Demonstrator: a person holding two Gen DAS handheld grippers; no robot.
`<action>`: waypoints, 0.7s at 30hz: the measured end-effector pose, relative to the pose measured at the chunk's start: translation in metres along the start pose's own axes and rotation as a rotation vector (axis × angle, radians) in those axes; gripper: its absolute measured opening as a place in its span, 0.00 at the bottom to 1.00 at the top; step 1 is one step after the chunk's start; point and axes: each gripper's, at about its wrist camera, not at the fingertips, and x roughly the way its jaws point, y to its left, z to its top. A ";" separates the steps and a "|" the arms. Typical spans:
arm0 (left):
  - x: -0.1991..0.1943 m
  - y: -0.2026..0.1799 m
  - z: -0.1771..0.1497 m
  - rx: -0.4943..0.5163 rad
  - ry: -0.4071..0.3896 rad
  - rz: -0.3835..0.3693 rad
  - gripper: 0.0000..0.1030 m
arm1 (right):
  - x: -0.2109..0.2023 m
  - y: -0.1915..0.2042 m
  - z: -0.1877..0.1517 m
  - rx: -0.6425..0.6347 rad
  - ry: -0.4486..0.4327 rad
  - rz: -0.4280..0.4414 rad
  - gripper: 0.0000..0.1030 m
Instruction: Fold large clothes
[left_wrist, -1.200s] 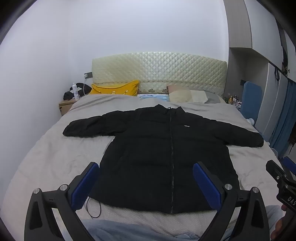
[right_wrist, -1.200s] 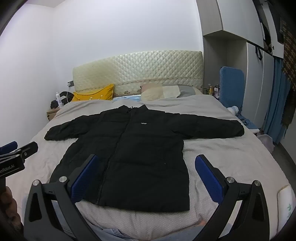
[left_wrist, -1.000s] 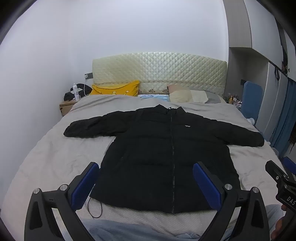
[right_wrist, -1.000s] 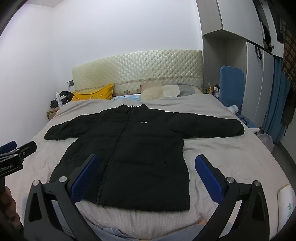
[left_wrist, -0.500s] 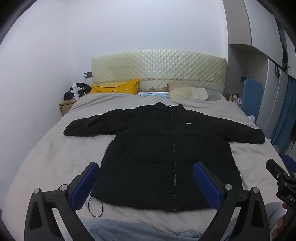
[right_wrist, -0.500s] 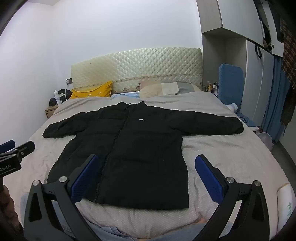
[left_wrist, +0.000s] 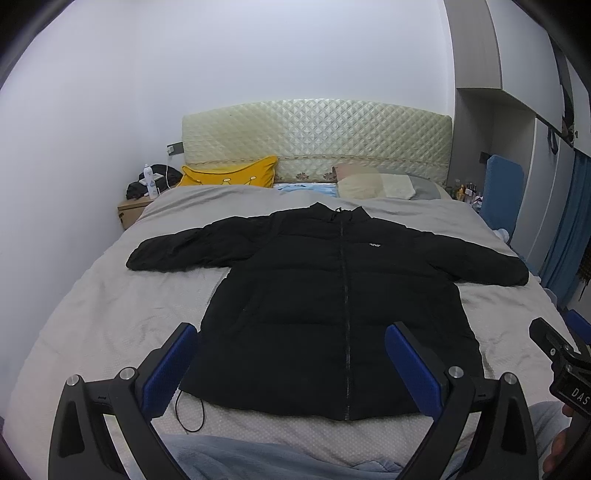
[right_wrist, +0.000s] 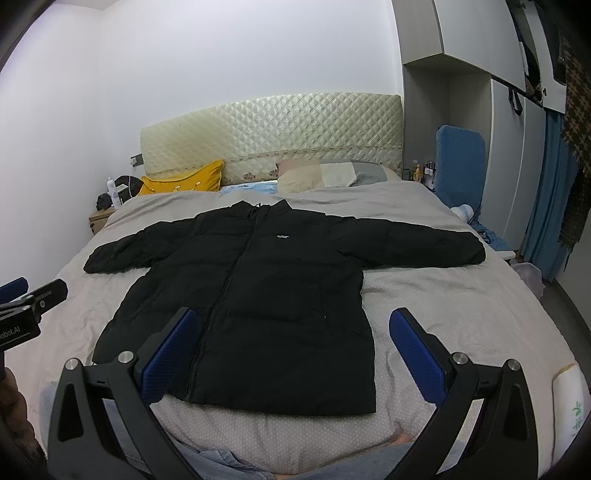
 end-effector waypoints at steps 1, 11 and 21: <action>0.000 0.000 0.001 0.001 0.000 0.001 0.99 | 0.001 0.000 0.000 0.000 0.001 0.000 1.00; -0.001 0.001 0.000 0.000 0.000 -0.003 0.99 | 0.001 0.001 0.001 -0.001 0.001 -0.004 1.00; 0.001 0.002 0.000 -0.002 0.008 -0.005 0.99 | 0.000 0.001 0.001 -0.002 0.005 -0.002 1.00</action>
